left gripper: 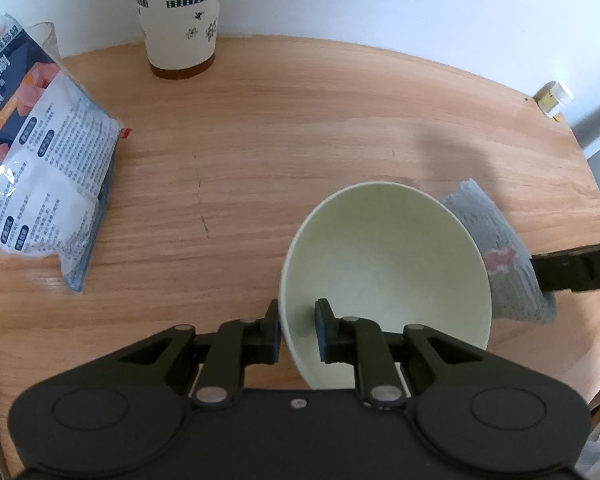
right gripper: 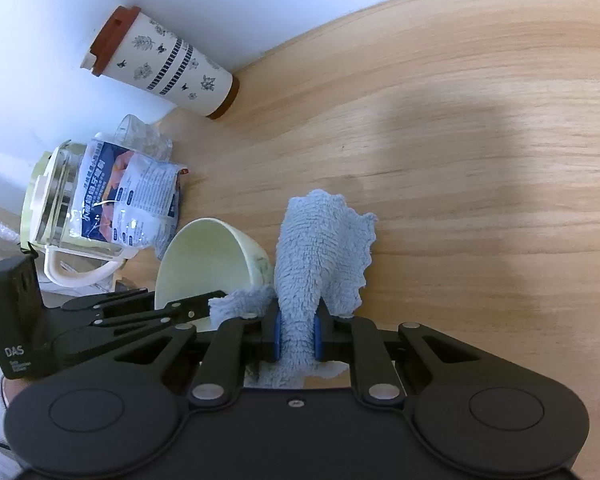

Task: Clean bowl

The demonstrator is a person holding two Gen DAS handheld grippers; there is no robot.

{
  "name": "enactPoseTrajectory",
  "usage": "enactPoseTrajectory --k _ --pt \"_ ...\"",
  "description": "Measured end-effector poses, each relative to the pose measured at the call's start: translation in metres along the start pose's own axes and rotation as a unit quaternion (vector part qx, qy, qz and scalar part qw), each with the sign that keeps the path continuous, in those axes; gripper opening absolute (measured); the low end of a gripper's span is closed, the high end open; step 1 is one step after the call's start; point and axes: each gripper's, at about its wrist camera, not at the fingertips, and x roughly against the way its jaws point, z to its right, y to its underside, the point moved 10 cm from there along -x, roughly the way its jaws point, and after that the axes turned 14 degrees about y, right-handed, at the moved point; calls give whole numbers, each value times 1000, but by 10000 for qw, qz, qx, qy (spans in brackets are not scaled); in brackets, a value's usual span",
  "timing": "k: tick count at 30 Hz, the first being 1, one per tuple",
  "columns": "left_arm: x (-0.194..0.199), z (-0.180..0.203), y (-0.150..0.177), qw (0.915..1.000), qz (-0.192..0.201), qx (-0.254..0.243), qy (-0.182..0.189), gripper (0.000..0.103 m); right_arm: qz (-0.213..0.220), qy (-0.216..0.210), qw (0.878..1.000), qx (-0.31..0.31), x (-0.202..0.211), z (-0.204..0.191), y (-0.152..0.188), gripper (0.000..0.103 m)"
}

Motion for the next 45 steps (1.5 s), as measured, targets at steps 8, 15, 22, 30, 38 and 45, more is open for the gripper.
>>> enactPoseTrajectory --k 8,15,22,30,38,45 --pt "-4 2 9 9997 14 241 70 17 135 -28 9925 1212 8 -14 28 18" --pt "-4 2 14 9988 42 485 43 17 164 31 9839 1778 6 -31 49 18" --pt "-3 10 25 9975 71 709 -20 17 85 109 9799 1990 2 -35 54 18" --pt "-7 15 28 9957 77 922 -8 17 -40 201 9712 2372 3 -41 65 19" --pt "-13 27 31 9965 -43 804 209 18 -279 19 9722 2325 -6 -51 68 19" --pt "-16 31 31 9970 -108 719 266 19 -395 -113 9749 2190 -15 -58 69 19"
